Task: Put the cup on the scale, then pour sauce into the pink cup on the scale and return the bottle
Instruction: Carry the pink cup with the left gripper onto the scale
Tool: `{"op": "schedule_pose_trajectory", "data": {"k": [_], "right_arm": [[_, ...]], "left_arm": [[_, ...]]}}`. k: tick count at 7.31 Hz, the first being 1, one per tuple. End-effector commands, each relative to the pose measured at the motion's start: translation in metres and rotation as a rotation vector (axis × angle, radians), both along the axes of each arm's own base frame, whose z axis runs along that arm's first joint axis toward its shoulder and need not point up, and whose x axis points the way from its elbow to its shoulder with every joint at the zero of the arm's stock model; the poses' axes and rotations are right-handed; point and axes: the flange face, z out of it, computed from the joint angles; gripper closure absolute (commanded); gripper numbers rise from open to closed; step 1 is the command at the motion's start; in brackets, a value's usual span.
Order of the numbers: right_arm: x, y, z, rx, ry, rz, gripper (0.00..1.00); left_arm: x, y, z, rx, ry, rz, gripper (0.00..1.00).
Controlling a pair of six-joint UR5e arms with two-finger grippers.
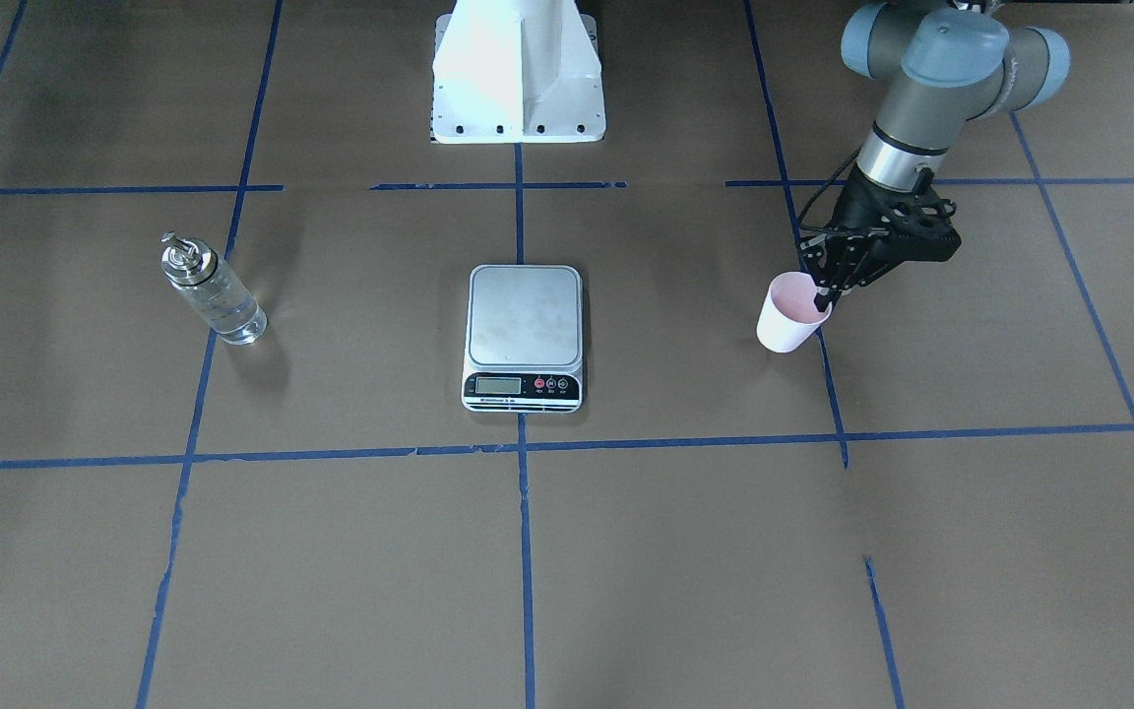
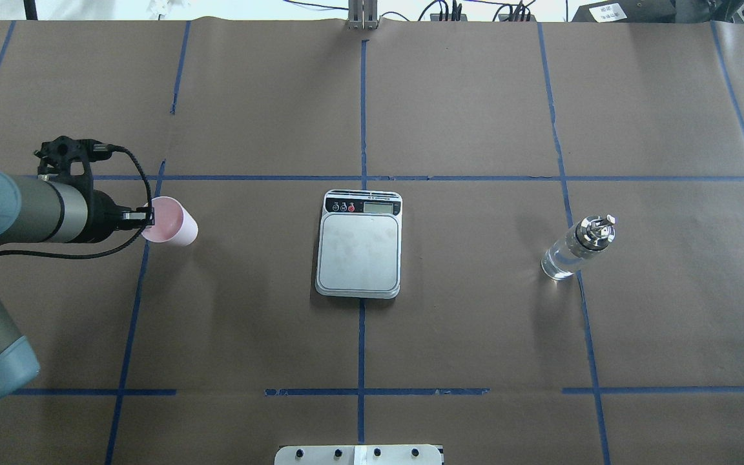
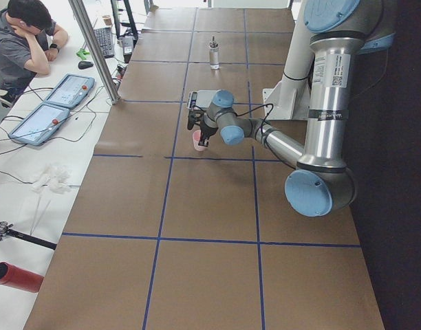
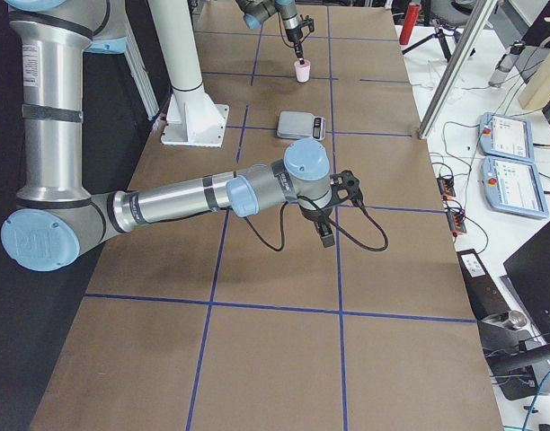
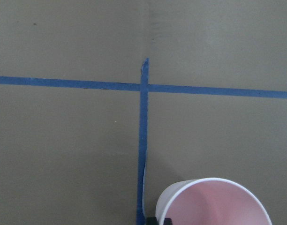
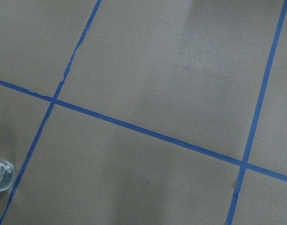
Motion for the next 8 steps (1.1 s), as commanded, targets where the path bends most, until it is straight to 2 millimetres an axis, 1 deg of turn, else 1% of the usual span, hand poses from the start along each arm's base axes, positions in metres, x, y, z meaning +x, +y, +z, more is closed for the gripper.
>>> {"op": "schedule_pose_trajectory", "data": {"k": [1, 2, 3, 4, 5, 7, 8], "right_arm": [[0.000, 0.000, -0.001, 0.001, 0.000, 0.001, 0.00], [0.000, 0.000, -0.001, 0.001, 0.000, 0.001, 0.00], [0.000, 0.000, 0.000, -0.001, 0.000, 0.001, 0.00], [0.000, 0.000, -0.001, 0.000, -0.002, 0.001, 0.00], [0.000, 0.000, -0.001, -0.002, -0.001, 0.002, 0.00], [0.000, 0.000, 0.000, -0.002, -0.001, 0.002, 0.00], [0.000, 0.000, 0.000, -0.002, -0.002, 0.000, 0.00]], "left_arm": [[0.052, -0.011, -0.116, -0.034, -0.022, 0.029, 1.00], [0.088, -0.007, -0.149, -0.085, 0.014, 0.022, 1.00], [0.125, -0.020, -0.178, -0.100, 0.027, 0.020, 1.00], [0.166, -0.024, -0.199, -0.132, 0.030, 0.022, 1.00], [0.181, -0.027, -0.210, -0.137, 0.030, 0.026, 1.00], [0.195, -0.009, -0.212, -0.133, 0.031, 0.057, 1.00], [0.198, -0.006, -0.213, -0.132, 0.033, 0.063, 0.97]]}}
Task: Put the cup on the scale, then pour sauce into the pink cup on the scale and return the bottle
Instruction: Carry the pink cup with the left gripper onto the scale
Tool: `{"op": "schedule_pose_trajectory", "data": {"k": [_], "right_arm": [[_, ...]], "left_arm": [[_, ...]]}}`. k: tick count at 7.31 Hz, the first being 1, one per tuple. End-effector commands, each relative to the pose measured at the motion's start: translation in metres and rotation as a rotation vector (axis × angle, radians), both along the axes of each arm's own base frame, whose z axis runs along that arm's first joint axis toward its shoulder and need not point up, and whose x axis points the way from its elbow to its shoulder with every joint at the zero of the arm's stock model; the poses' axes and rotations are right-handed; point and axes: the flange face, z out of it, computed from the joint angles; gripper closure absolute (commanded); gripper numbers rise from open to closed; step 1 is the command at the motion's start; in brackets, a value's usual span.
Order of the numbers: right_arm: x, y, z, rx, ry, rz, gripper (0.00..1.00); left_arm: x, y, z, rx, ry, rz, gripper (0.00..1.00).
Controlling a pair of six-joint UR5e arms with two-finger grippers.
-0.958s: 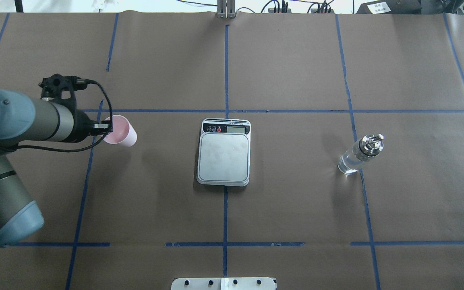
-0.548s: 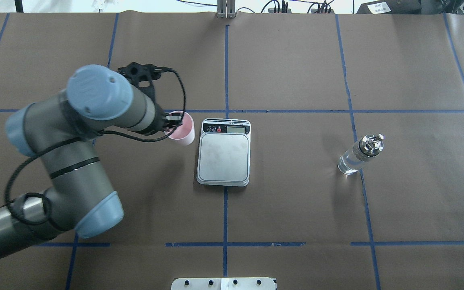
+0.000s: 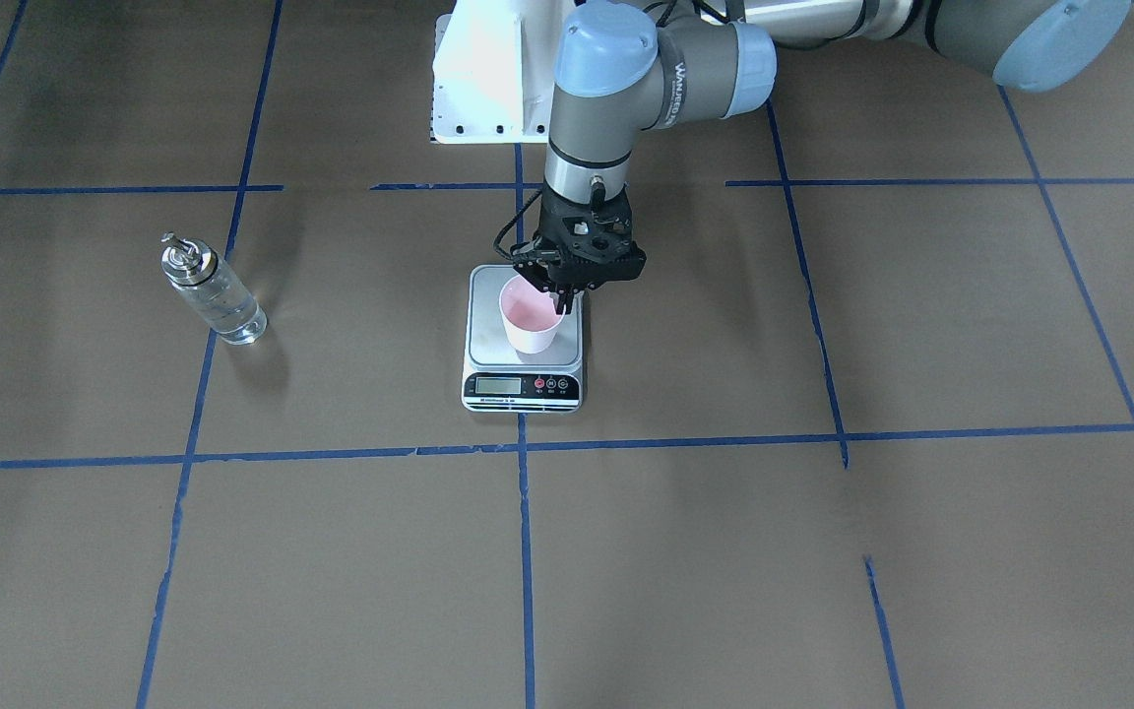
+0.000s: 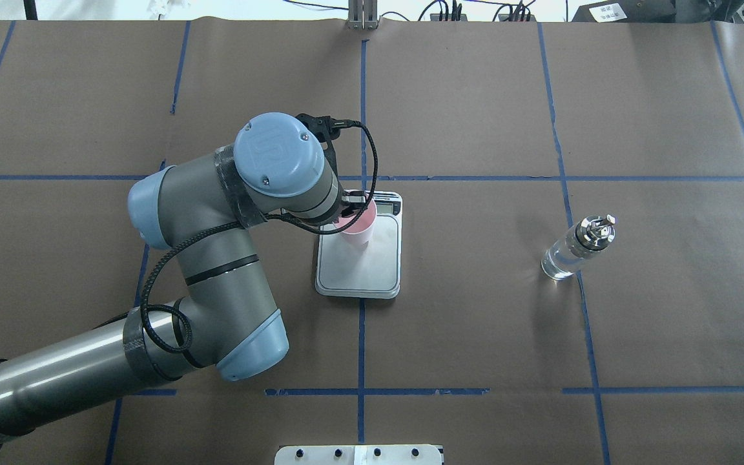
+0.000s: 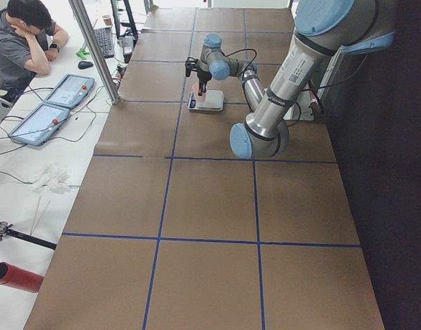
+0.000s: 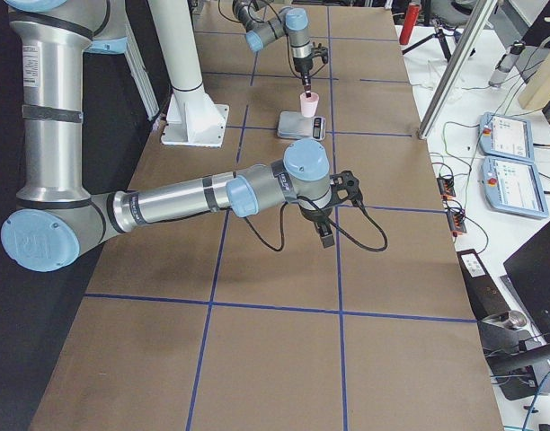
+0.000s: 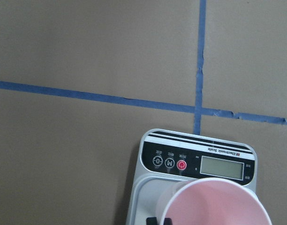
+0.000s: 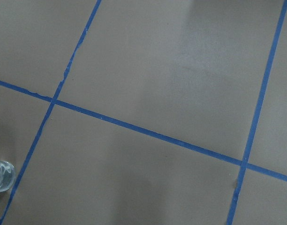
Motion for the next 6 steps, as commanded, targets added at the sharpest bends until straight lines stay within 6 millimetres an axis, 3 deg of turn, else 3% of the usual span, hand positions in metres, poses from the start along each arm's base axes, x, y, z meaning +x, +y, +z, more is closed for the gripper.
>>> {"op": "schedule_pose_trajectory", "data": {"k": [1, 5, 6], "right_arm": [[0.000, 0.000, 0.000, -0.002, -0.001, 0.000, 0.00], [0.000, 0.000, -0.002, 0.003, -0.003, -0.001, 0.00], [0.000, 0.000, -0.004, 0.001, -0.004, 0.003, 0.00]], "left_arm": [[0.008, 0.009, -0.001, 0.002, 0.000, 0.016, 0.87], [0.003, 0.010, 0.001, 0.016, -0.001, 0.015, 0.00], [-0.016, 0.018, -0.010, 0.059, 0.023, 0.037, 0.00]]}}
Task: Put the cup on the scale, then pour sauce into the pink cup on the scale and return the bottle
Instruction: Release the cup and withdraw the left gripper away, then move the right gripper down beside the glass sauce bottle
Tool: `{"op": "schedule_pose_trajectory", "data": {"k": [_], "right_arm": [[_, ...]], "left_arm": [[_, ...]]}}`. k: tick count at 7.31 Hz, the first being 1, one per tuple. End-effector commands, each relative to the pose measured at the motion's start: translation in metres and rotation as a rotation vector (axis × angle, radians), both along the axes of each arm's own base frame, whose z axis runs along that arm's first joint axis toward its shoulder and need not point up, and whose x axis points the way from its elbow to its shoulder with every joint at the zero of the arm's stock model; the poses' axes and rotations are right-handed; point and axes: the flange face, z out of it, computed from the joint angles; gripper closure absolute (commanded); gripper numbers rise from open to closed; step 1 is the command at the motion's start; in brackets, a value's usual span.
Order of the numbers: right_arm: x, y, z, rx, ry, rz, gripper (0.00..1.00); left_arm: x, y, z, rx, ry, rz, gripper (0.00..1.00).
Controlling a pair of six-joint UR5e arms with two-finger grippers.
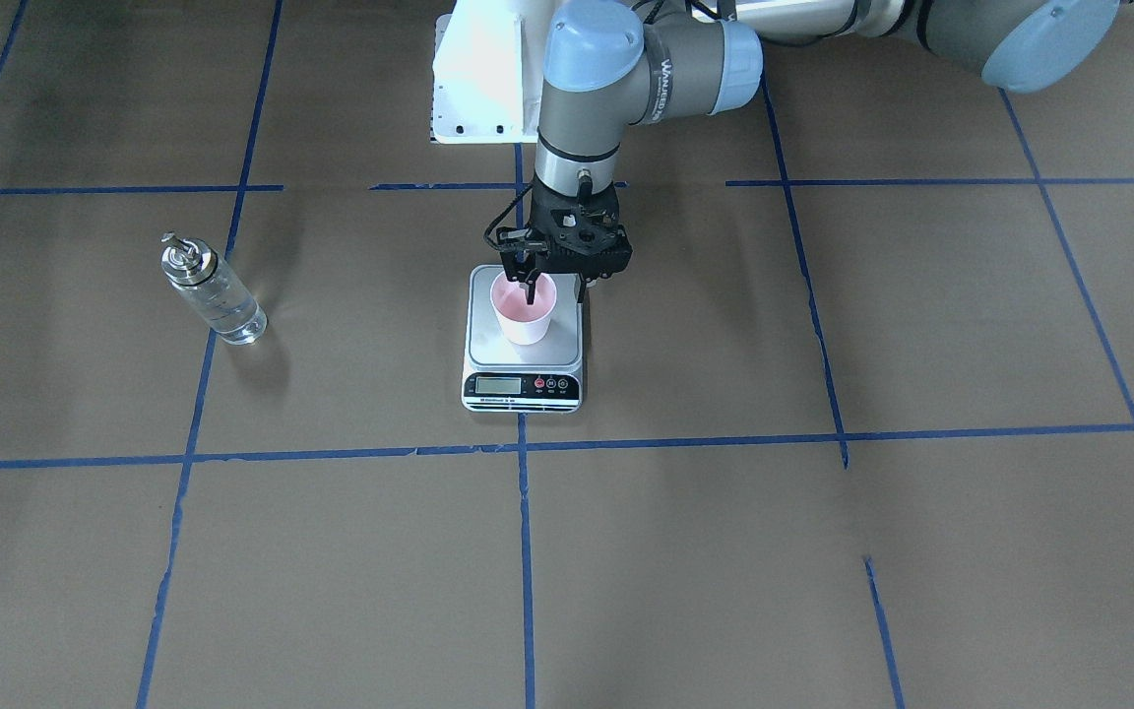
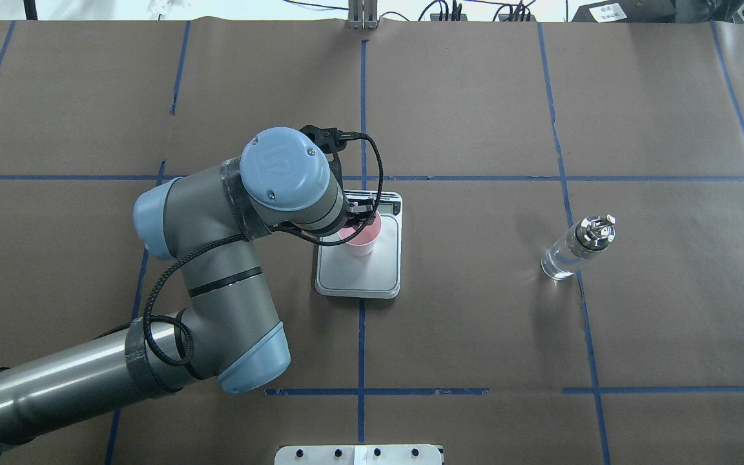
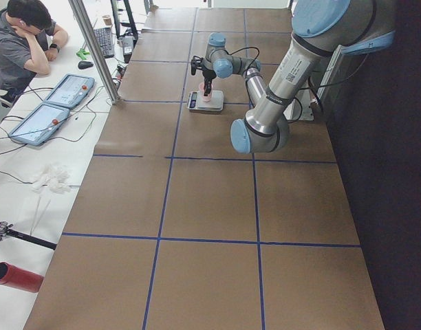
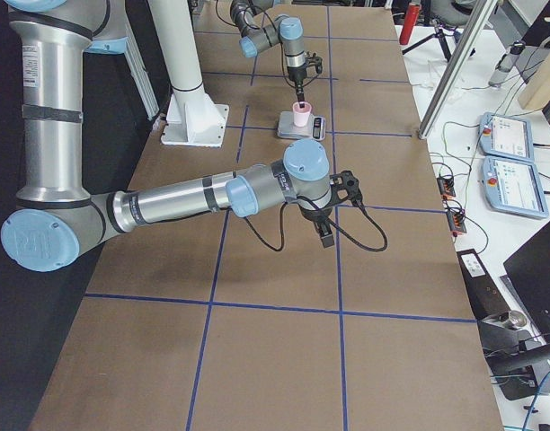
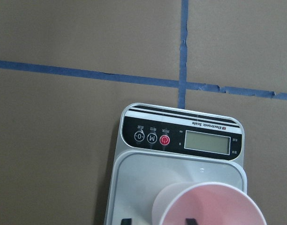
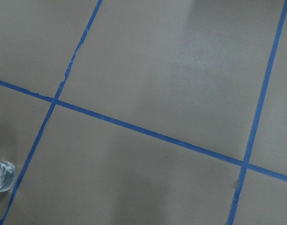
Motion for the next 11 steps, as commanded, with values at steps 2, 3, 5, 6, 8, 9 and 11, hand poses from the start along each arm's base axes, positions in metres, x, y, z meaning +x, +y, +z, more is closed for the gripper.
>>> {"op": "schedule_pose_trajectory", "data": {"k": [2, 3, 5, 6, 8, 9, 11], "right_arm": [[0.000, 0.010, -0.048, -0.032, -0.052, 0.092, 0.00], [-0.003, 0.020, -0.078, -0.057, -0.102, 0.130, 0.00], [-0.064, 0.042, -0.140, -0.136, -0.168, 0.124, 0.00], [-0.101, 0.065, -0.178, -0.165, -0.179, 0.141, 0.00], [-0.188, 0.107, -0.240, -0.234, -0.211, 0.211, 0.00], [-0.234, 0.127, -0.253, -0.232, -0.201, 0.251, 0.00], [-0.280, 0.170, -0.261, -0.188, -0.116, 0.306, 0.00]], "left_arm": [[-0.115, 0.026, 0.021, 0.209, -0.023, 0.099, 0.00], [-0.170, 0.025, 0.051, 0.287, -0.073, 0.112, 0.00], [-0.280, -0.028, 0.123, 0.384, -0.214, 0.212, 0.00], [-0.366, -0.055, 0.169, 0.434, -0.303, 0.252, 0.00], [-0.514, -0.082, 0.238, 0.421, -0.351, 0.246, 0.00], [-0.557, -0.089, 0.293, 0.340, -0.360, 0.238, 0.00], [-0.620, -0.087, 0.389, 0.165, -0.353, 0.198, 0.00]]}}
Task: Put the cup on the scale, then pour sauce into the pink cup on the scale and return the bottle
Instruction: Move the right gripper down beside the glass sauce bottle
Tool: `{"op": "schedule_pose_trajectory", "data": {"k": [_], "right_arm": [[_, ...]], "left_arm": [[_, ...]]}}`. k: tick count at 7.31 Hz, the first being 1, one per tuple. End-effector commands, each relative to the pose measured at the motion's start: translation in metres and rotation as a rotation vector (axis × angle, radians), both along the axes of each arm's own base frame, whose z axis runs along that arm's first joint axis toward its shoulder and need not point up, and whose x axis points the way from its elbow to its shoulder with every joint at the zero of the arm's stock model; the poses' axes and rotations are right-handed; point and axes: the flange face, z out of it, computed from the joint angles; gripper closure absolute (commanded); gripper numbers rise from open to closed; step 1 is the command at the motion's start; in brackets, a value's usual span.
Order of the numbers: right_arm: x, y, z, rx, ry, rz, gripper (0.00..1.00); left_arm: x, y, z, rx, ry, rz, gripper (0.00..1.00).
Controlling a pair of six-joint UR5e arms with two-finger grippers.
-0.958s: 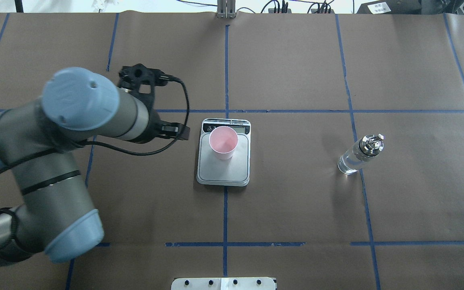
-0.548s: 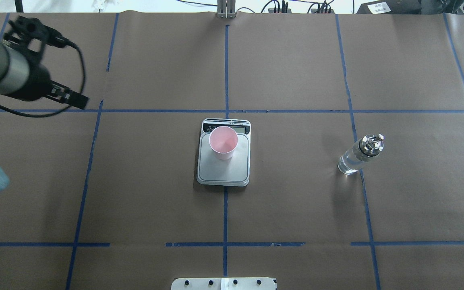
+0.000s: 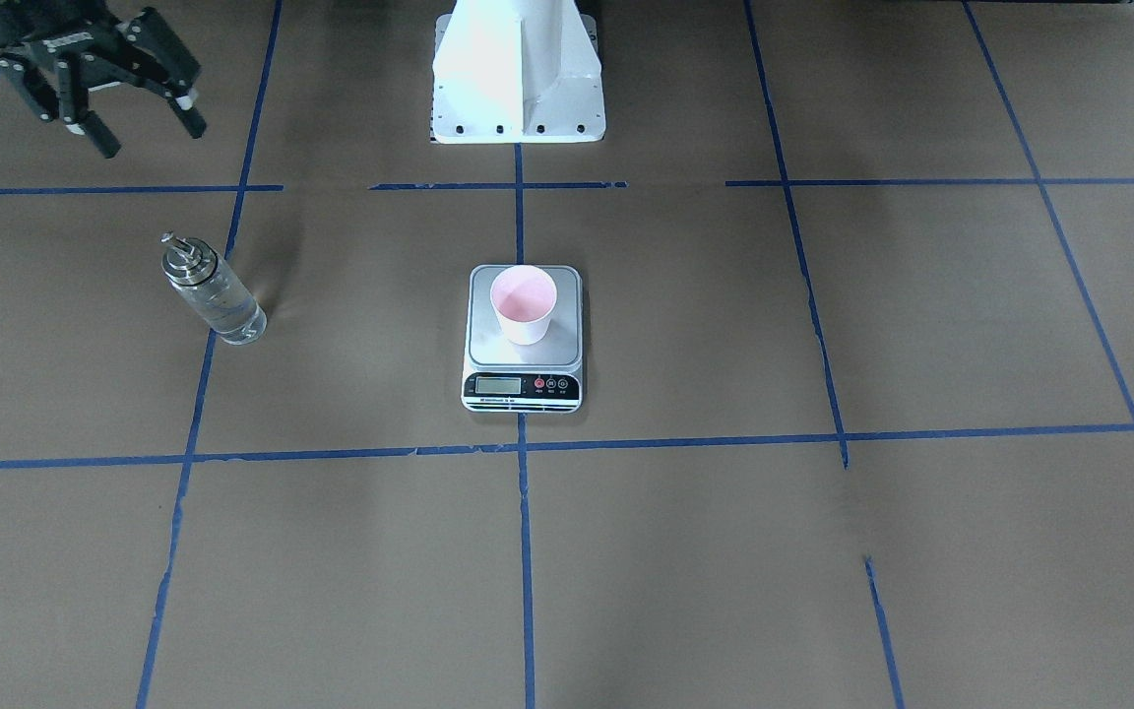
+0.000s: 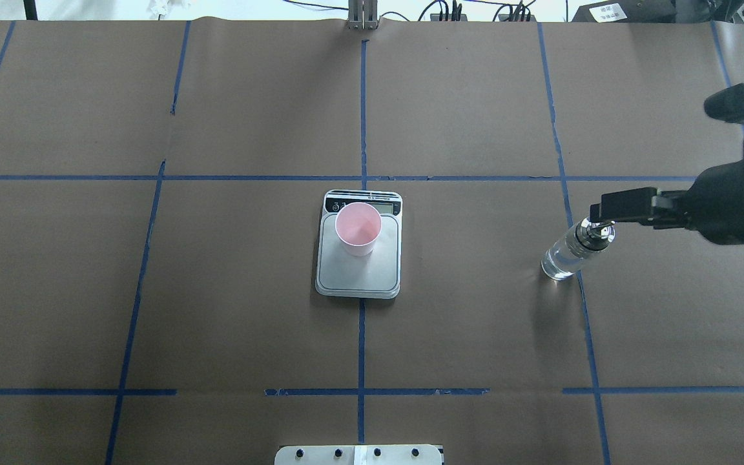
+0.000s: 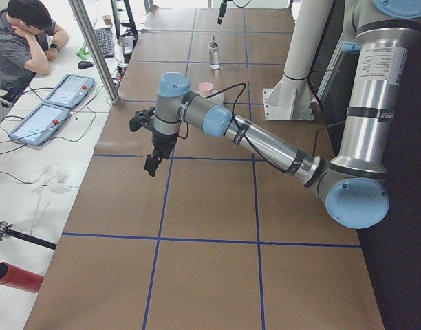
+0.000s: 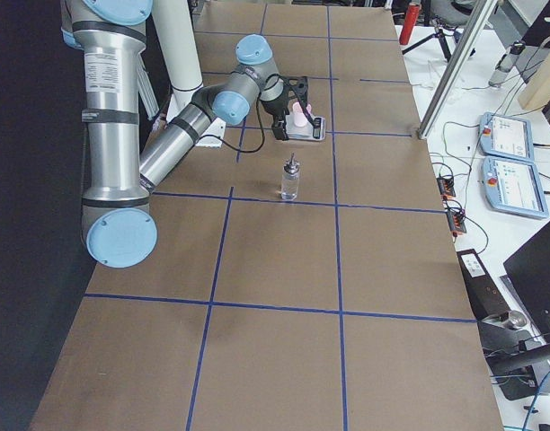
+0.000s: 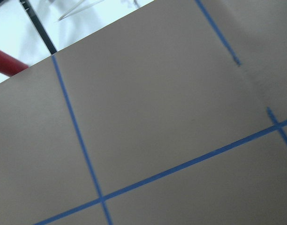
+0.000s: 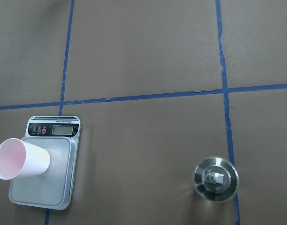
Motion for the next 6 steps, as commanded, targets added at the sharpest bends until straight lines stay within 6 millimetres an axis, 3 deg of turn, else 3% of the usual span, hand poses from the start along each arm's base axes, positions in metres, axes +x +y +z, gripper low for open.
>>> {"op": "schedule_pose_trajectory", "data": {"k": [1, 2, 3, 4, 6], "right_arm": [[-0.063, 0.060, 0.002, 0.048, 0.105, 0.107, 0.00], [-0.090, 0.087, 0.009, 0.107, 0.135, 0.160, 0.00], [-0.107, 0.110, 0.013, 0.156, 0.146, 0.190, 0.00], [-0.128, 0.126, 0.023, 0.206, 0.168, 0.209, 0.00], [-0.169, 0.131, 0.064, 0.266, 0.198, 0.262, 0.00]], "left_arm": [[-0.079, 0.037, 0.089, -0.081, 0.035, -0.010, 0.00], [-0.085, 0.066, 0.117, -0.116, 0.083, 0.020, 0.00], [-0.078, 0.098, 0.139, -0.171, 0.149, 0.018, 0.00], [-0.075, 0.110, 0.144, -0.185, 0.178, 0.020, 0.00], [-0.075, 0.110, 0.143, -0.181, 0.179, 0.023, 0.00]]}}
